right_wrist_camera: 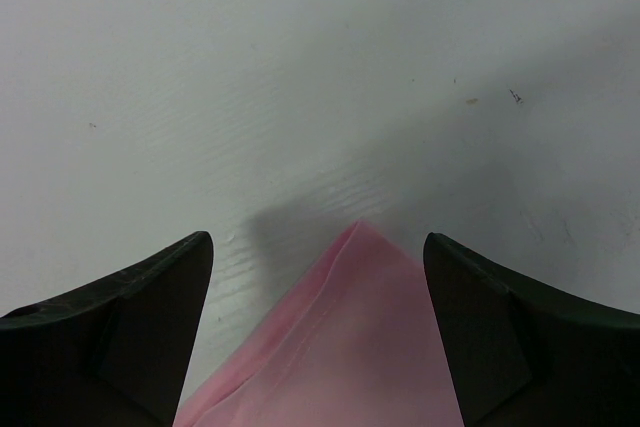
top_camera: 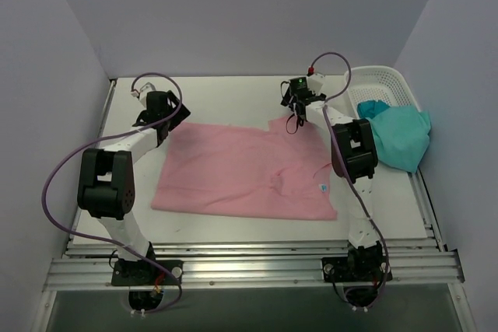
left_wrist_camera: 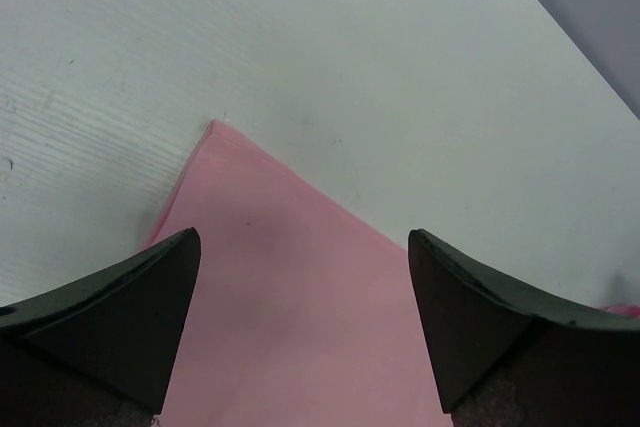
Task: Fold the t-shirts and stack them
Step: Fold the tshirt
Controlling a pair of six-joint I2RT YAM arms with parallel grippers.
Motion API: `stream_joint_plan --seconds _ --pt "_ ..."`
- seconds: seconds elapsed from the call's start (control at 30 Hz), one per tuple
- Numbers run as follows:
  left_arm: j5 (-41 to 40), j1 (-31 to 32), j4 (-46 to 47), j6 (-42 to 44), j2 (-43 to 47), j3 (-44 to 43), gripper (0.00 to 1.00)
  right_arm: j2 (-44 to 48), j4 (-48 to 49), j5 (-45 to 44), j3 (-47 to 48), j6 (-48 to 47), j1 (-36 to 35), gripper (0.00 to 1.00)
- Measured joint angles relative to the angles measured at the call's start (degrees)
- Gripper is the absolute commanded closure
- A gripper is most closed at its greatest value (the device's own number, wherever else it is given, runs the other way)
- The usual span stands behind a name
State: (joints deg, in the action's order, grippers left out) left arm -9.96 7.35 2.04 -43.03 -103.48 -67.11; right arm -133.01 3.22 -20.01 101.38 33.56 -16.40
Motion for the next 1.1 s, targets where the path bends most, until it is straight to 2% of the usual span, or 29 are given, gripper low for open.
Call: stream_joint_plan --seconds 0.27,0.37,0.47,0.5,0.63,0.83,0.9,1.1 --pt "1.25 -0.39 1.68 -0.02 -0.17 0.0 0.07 -1.79 2.14 1.14 -0.61 1.01 0.17 0.25" --pt "1.44 -0.55 1.92 -0.02 -0.17 0.0 0.07 -1.9 2.97 1.53 -0.61 1.33 0.17 0.33" --pt "1.49 -0.87 2.1 -0.02 -0.17 0.0 0.07 -2.08 3.21 1.95 -0.61 1.79 0.13 0.48" --pt "1.51 -1.01 2.12 -0.02 -0.17 0.0 0.07 -2.21 3.41 2.03 -0.61 1.9 0.13 0.63" --pt "1.88 -1.46 2.14 -0.04 -0.17 0.02 0.07 -2.54 4.31 2.43 -0.87 2.32 0.15 0.81" --pt "2.8 -2.27 2.62 -0.09 -0.35 0.02 0.07 -2.51 6.54 2.4 -2.32 2.47 0.17 0.92" --pt "3.08 -2.73 2.86 -0.15 -0.61 0.02 0.07 -2.51 7.28 2.38 -2.67 2.56 0.2 1.0" --pt "3.23 -3.93 3.39 -0.24 -1.7 0.02 0.07 -2.29 9.51 2.36 -4.04 2.62 0.2 1.0"
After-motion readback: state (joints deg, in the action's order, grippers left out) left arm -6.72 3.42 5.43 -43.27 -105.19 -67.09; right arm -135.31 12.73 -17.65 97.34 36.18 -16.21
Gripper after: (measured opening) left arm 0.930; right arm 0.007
